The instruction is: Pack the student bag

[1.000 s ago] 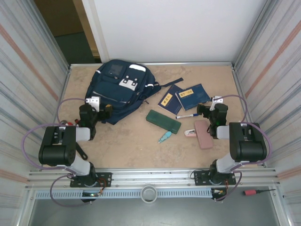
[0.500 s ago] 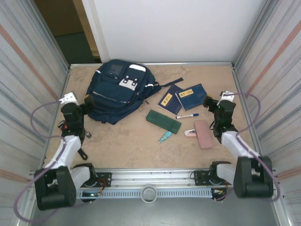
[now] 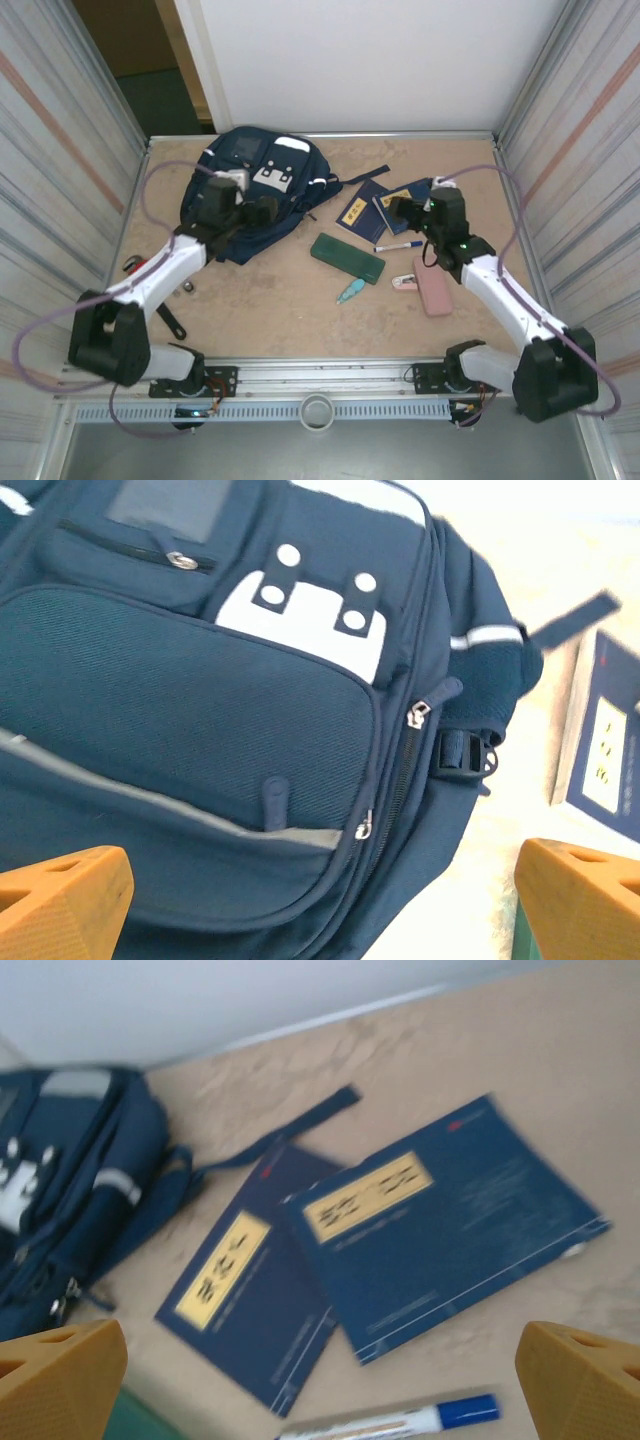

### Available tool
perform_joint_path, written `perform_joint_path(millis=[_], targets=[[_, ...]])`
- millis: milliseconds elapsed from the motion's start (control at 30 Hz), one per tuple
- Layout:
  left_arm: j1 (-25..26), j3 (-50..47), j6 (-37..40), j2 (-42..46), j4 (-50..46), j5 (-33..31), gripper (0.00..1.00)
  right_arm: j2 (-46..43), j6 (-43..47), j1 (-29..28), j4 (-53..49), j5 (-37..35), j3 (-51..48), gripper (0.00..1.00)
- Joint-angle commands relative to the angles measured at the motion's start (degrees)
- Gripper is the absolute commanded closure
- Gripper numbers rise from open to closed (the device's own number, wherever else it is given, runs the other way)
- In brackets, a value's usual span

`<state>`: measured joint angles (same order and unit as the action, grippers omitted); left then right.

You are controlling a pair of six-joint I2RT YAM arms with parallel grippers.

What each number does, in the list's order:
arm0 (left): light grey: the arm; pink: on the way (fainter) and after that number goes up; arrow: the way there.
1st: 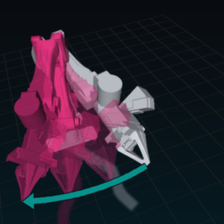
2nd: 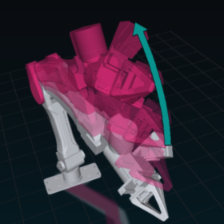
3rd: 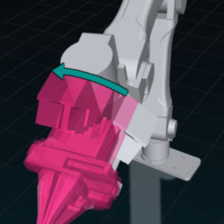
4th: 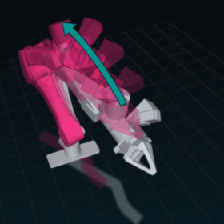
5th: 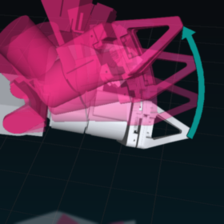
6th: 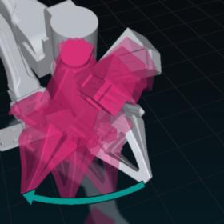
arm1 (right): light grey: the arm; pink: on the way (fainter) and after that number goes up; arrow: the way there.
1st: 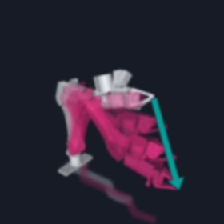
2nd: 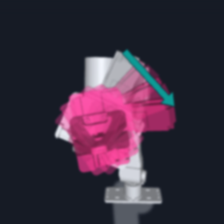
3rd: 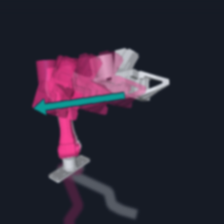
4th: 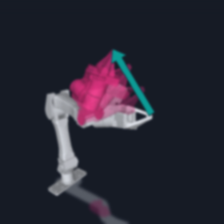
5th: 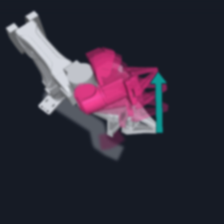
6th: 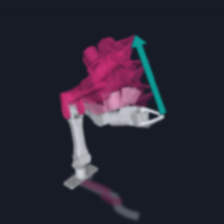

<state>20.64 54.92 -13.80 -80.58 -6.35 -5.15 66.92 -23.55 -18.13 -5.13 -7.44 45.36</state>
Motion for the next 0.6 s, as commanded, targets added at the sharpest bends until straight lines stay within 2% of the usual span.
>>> perform_joint_path(millis=[0,333,567], targets=[[1.8,9.6,7.5,-8.6,-11.7,-5.0,0.05,3.7,0.0,-1.7,-4.7,0.4,3.0,0.01],[3.6,36.4,14.9,-34.4,-26.4,-8.7,0.25,8.6,0.6,-2.5,-5.1,0.5,3.4,0.01],[3.7,43.5,15.5,-42.6,-29.4,-11.6,0.40,9.3,0.5,-2.6,-4.9,1.1,3.4,0.01]])
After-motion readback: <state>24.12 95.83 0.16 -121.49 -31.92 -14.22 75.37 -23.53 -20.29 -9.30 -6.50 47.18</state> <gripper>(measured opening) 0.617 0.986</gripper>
